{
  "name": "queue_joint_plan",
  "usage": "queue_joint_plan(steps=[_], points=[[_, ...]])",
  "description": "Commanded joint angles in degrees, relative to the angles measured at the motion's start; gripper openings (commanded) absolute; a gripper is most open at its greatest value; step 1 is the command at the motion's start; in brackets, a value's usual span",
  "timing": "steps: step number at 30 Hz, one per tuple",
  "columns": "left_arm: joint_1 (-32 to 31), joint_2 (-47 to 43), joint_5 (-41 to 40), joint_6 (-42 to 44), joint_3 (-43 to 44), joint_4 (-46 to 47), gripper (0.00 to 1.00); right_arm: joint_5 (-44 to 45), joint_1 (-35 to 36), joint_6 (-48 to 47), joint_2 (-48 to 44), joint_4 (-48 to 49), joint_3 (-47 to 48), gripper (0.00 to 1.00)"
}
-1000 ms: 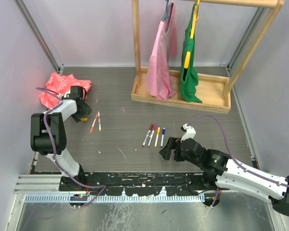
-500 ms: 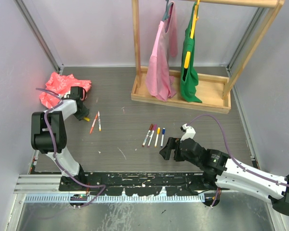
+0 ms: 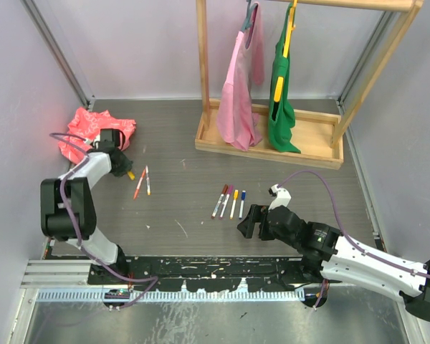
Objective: Insert the pens into the pen caps
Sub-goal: Pick up the pen cap from the center of the board, then place the pen cap at the center of the board.
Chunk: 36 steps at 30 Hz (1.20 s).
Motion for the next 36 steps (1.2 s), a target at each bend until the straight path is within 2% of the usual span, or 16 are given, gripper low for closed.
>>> queue_joint_plan(steps=[1, 5, 9, 15, 19, 27, 36], points=[[-1.76, -10.3, 3.88, 1.75, -1.71, 2.3, 0.05, 1.37, -0.18, -0.12, -0.41, 0.37, 1.28, 0.92], [-8.43, -16.87, 4.14, 2.43, -3.39, 0.85, 0.05, 1.7, -0.18, -0.71, 0.0, 0.2, 2.14, 0.92], [-20.8, -20.17, 3.21, 1.29, -5.57, -0.06, 0.05, 2.01, -0.2, -0.86, 0.6, 0.13, 2.55, 0.92], [-39.62, -18.68, -1.11, -5.15, -8.63, 0.06, 0.05, 2.17, -0.17, -0.68, 0.36, 0.06, 2.64, 0.92], [-48.21, -14.36, -3.14, -7.74, -8.95, 2.09, 0.05, 2.03, -0.18, -0.45, -0.05, -0.08, 2.4, 0.92], [-56.2, -6.37, -4.23, -8.02, -5.24, 4.14, 0.05, 1.99, -0.18, -0.16, 0.15, -0.17, 2.27, 0.91], [-57.54, -2.18, -5.79, -8.02, -4.56, 3.7, 0.06, 1.47, -0.18, -0.32, 0.9, 0.36, 2.35, 0.92]])
